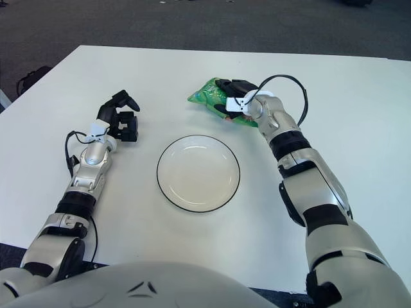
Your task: Put the snack into the plate.
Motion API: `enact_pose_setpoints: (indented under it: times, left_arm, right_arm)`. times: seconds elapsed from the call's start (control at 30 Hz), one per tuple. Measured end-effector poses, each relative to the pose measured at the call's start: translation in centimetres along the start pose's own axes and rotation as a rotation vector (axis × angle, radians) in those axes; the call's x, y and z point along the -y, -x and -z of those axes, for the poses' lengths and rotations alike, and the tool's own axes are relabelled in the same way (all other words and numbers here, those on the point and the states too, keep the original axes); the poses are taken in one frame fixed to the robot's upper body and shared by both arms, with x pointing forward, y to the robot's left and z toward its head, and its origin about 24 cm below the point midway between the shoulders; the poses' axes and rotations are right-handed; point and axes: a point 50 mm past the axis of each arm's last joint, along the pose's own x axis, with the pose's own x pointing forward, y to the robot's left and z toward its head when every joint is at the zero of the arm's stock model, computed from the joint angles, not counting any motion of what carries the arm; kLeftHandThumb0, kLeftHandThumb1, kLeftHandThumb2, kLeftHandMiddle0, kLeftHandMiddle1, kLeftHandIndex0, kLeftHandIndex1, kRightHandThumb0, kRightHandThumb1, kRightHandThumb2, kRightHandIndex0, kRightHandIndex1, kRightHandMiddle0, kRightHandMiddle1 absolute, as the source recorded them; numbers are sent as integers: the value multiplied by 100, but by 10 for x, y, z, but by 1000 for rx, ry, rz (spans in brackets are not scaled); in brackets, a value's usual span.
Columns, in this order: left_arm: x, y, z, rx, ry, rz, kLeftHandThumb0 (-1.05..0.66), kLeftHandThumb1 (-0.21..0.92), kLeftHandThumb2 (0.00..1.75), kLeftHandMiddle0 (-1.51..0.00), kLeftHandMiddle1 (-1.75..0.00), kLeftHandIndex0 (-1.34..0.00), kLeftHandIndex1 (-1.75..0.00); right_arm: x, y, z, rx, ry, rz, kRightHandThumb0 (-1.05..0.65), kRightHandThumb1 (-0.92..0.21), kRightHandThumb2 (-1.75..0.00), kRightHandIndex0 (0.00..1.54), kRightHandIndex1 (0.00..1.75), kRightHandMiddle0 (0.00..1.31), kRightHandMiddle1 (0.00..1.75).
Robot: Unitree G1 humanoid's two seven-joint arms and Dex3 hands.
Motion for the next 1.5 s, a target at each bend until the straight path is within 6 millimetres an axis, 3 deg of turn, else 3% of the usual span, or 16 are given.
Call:
enact_pose_setpoints:
  times: [0.43,0.53,0.63,0.67,0.7,0.77,0.8,0.9,0.93,0.97,1.1,1.2,1.33,1.4,1.5]
  left_arm:
    - [-4,1,1,6,14,-39,-51,25,140,-137,-175,-67,-175]
    - [-5,1,1,9,16,-47,-51,26,140,-137,-175,-67,-175]
    - [-6,0,0,14,17,-53,-51,26,139,-137,-175,-67,-175]
    - [-6,0,0,16,18,-55,-51,26,139,-137,-175,-66,-175]
    - [-6,0,0,18,18,-57,-51,26,139,-137,-175,-66,-175]
    - [-6,0,-1,21,19,-64,-51,26,139,-137,-175,-66,-175]
    - [-7,0,0,20,19,-67,-51,26,139,-137,-175,-66,-175]
    - [-7,0,0,19,20,-70,-50,27,138,-136,-175,-66,-175]
    - [-7,0,0,19,20,-70,-50,27,138,-136,-175,-66,-175]
    - [-7,0,0,20,20,-70,-50,27,138,-136,-175,-66,-175]
    - [-7,0,0,26,20,-69,-50,27,138,-136,-175,-66,-175]
    - [-6,0,0,28,20,-68,-50,27,138,-136,-175,-66,-175]
    - [-6,-1,0,36,21,-70,-50,27,138,-136,-175,-66,-175]
    - [-6,-1,-1,40,22,-72,-50,27,138,-136,-175,-66,-175]
    - [-7,-1,-1,42,21,-75,-50,27,138,-136,-175,-66,-175]
  right_arm:
    - [-11,-3,13,-186,21,28,-104,-92,-110,0,0,0,6]
    - [-13,-4,15,-230,39,56,-98,-92,-103,0,0,0,20]
    - [-14,-4,16,-265,56,118,-83,-92,-83,5,5,0,65]
    - [-15,-4,17,-275,69,150,-77,-92,-74,3,24,0,85]
    - [-17,-3,18,-283,84,176,-68,-85,-72,2,55,5,106]
    - [-22,-1,20,-292,121,237,-61,-76,-78,1,84,10,126]
    - [-25,0,21,-293,140,262,-52,-75,-75,1,105,19,140]
    - [-29,3,21,-286,189,336,-43,-62,-91,0,148,34,163]
    - [-29,3,22,-281,195,361,-43,-60,-95,0,153,36,165]
    - [-30,4,22,-276,199,379,-27,-51,-106,15,157,44,169]
    - [-30,6,22,-246,180,457,-5,-25,-132,57,150,61,173]
    - [-29,8,24,-221,146,516,-1,-13,-142,74,141,69,174]
    - [-26,9,25,-189,78,571,0,-8,-146,82,134,74,175]
    - [-25,10,25,-175,45,588,0,-10,-152,71,158,68,175]
    - [-22,11,25,-155,-6,604,0,-4,-151,86,136,75,175]
